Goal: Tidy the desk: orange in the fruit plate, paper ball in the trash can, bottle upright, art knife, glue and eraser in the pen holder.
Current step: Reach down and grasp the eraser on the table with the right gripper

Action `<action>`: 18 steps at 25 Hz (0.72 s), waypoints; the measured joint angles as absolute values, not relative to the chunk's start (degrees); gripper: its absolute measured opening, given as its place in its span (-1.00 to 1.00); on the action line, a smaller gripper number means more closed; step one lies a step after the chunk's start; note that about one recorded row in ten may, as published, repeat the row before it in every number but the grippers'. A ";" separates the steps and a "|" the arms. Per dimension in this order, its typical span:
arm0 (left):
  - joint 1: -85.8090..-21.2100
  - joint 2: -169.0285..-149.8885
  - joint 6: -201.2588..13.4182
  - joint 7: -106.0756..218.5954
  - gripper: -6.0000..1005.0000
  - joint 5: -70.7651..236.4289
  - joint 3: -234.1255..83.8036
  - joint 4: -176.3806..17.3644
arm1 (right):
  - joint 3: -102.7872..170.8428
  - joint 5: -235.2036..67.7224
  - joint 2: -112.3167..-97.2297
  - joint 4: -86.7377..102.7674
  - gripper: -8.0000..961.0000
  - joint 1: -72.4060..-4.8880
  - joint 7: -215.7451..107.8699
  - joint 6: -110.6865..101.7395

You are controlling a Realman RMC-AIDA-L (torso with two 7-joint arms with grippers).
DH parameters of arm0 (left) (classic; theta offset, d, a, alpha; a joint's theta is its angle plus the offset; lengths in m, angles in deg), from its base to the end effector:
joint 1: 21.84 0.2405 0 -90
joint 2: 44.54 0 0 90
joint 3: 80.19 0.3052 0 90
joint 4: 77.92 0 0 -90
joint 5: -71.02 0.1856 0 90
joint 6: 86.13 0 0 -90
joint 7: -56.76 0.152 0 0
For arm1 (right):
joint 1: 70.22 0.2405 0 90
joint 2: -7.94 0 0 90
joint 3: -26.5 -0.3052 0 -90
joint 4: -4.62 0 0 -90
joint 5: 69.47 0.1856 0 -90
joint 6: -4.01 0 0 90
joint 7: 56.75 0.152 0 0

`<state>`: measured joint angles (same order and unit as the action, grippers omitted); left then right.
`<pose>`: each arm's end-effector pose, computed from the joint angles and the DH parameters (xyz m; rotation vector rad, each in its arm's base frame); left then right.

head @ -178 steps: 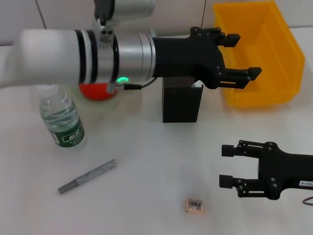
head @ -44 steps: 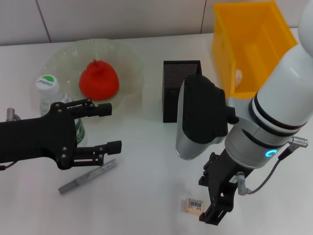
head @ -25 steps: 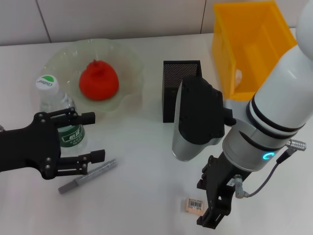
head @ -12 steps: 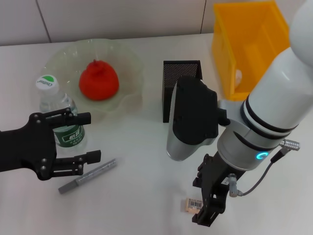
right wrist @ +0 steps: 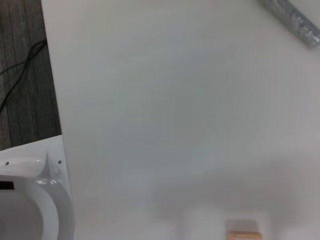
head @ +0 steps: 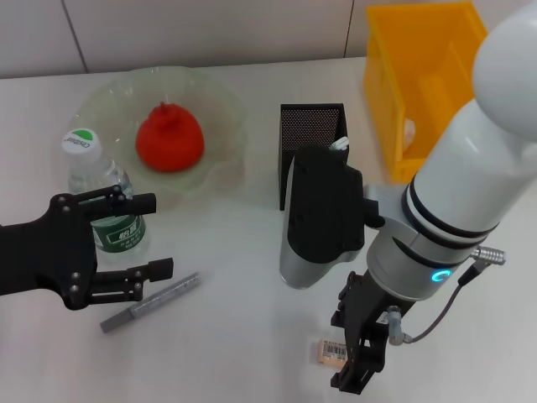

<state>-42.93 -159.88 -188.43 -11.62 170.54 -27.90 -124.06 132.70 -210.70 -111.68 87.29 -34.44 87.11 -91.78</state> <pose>-0.2795 0.2831 0.0038 -2.8351 -0.1654 -0.8458 0.1884 0.2853 -0.0952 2.9923 -0.3707 0.8718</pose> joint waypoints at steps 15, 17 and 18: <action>-42.94 -159.94 -188.43 -10.96 0.60 170.50 -27.91 -124.06 | 133.76 -210.75 -111.68 85.02 0.59 -33.98 87.92 -89.88; -42.91 -159.94 -188.43 -10.95 0.60 170.50 -27.91 -124.06 | 134.03 -210.77 -111.68 85.02 0.59 -33.98 88.03 -89.67; -42.90 -159.94 -188.43 -10.95 0.60 170.50 -27.91 -124.06 | 134.17 -210.77 -111.67 85.02 0.59 -33.97 88.09 -89.58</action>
